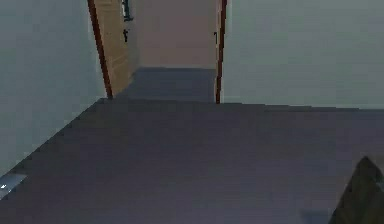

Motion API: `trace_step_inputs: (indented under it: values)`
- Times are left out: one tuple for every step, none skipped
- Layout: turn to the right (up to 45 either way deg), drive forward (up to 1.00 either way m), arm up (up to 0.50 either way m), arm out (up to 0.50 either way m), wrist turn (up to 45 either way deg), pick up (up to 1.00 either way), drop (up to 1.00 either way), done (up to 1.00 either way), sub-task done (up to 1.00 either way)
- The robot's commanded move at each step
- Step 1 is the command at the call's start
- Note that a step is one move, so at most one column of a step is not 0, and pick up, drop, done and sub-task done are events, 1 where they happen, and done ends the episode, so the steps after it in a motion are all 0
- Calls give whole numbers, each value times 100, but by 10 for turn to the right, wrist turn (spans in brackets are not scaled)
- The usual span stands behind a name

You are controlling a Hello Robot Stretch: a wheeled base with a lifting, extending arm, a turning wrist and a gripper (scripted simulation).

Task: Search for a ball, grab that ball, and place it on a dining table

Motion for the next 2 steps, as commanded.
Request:
trace_step_inputs:
  values:
    - [0, 100, 0, 0, 0, 0, 0, 0, 0]
    - [0, 100, 0, 0, 0, 0, 0, 0, 0]
